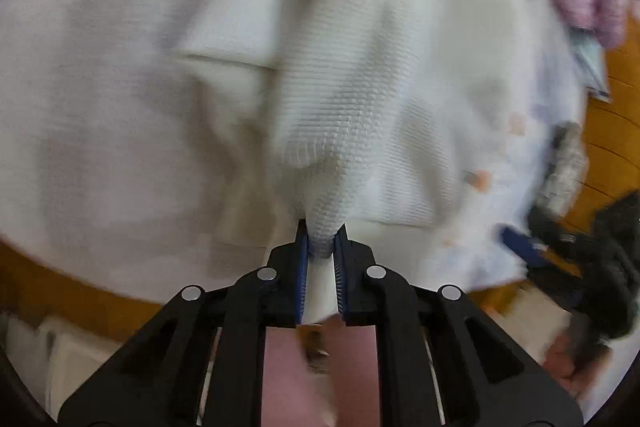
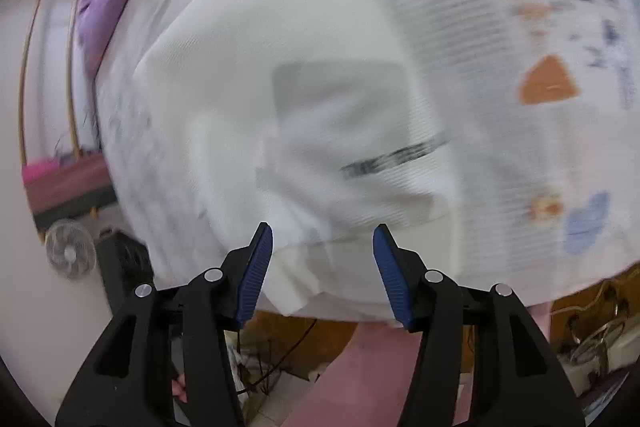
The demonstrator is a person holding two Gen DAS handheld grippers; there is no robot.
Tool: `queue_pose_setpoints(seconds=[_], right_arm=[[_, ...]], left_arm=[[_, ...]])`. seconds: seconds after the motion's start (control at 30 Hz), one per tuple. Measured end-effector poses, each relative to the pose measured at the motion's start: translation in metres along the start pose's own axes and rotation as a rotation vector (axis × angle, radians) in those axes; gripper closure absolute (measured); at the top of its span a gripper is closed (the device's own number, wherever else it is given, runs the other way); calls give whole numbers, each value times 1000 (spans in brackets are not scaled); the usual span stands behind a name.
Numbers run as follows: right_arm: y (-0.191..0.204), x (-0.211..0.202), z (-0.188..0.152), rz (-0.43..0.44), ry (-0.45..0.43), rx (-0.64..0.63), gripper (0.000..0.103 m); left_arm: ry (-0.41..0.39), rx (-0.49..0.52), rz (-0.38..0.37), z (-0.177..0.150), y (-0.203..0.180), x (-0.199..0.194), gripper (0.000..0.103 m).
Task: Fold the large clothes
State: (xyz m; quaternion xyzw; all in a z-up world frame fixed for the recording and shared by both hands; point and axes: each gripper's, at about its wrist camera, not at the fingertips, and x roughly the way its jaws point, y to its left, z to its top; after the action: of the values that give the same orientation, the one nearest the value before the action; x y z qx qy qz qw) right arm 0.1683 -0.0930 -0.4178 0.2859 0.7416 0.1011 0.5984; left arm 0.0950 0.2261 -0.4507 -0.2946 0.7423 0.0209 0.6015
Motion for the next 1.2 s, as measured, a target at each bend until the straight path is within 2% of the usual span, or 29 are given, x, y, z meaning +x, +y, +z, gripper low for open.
queue_pose_setpoints(seconds=[0.03, 0.07, 0.1, 0.17, 0.23, 0.3, 0.37, 0.47, 0.57, 0.6, 0.63, 0.67, 0.7, 0.73, 0.77, 0.8, 0.83, 0.9, 0.97, 1.0, 1.03, 1.1, 1.13, 1.17, 1.2], right_arm=[[1, -6, 2, -9, -19, -13, 71], [1, -11, 6, -20, -37, -32, 78], [3, -18, 8, -39, -54, -52, 83], [6, -24, 10, -27, -71, -65, 83], [15, -18, 13, -4, -75, -75, 83], [22, -16, 18, -17, -78, -109, 83], [28, -4, 26, -60, -66, -167, 83], [21, 12, 39, -121, -19, -173, 83], [25, 9, 44, -105, -10, -175, 83], [27, 5, 44, -107, -18, -189, 83], [28, 0, 44, -116, -25, -201, 81], [28, -3, 46, -123, -30, -208, 81], [30, -4, 49, -113, -31, -215, 81], [30, -3, 52, -105, -29, -220, 81], [32, -1, 54, -108, -28, -223, 81], [34, 4, 60, -124, -27, -223, 81], [35, 8, 63, -131, -25, -225, 81], [40, 14, 71, -136, -40, -224, 83], [46, 16, 79, -134, -64, -222, 83], [53, 17, 87, -139, -97, -234, 83], [58, 19, 93, -157, -123, -250, 83], [61, 32, 110, -214, -169, -269, 83], [56, 52, 122, -235, -147, -265, 83], [50, 66, 130, -258, -127, -249, 83], [42, 78, 141, -270, -101, -203, 84]], left_arm=[[-45, -14, -37, 0, 2, -16, 92], [-82, -20, -64, 0, 4, -33, 91], [-112, -21, -53, 1, 7, -52, 91], [-160, -15, -14, 3, 16, -76, 91], [-162, -15, 38, 7, 24, -80, 91], [-126, -13, 94, 13, 34, -65, 91], [-74, 15, 155, 21, 44, -26, 89], [-28, 72, 274, 39, 44, 29, 82], [-2, 99, 333, 48, 29, 14, 78], [-20, 119, 347, 47, 24, 3, 73], [-67, 156, 406, 44, 18, -17, 52], [-93, 170, 458, 41, 15, -29, 39], [-140, 169, 532, 39, 12, -45, 35], [-193, 154, 563, 37, 9, -62, 37], [-215, 144, 533, 36, 6, -71, 39], [-229, 132, 434, 37, -1, -79, 54], [-226, 133, 378, 38, -9, -79, 74], [-202, 187, 325, 43, -32, -63, 86], [-184, 242, 352, 54, -41, -33, 93], [-167, 213, 385, 67, -33, -10, 97], [-158, 162, 370, 81, -20, 6, 99], [-148, 59, 261, 102, 6, 21, 99], [-129, 28, 233, 108, 10, 20, 99], [-109, 33, 229, 110, 7, 12, 100], [-123, 65, 242, 109, 1, 1, 100]])
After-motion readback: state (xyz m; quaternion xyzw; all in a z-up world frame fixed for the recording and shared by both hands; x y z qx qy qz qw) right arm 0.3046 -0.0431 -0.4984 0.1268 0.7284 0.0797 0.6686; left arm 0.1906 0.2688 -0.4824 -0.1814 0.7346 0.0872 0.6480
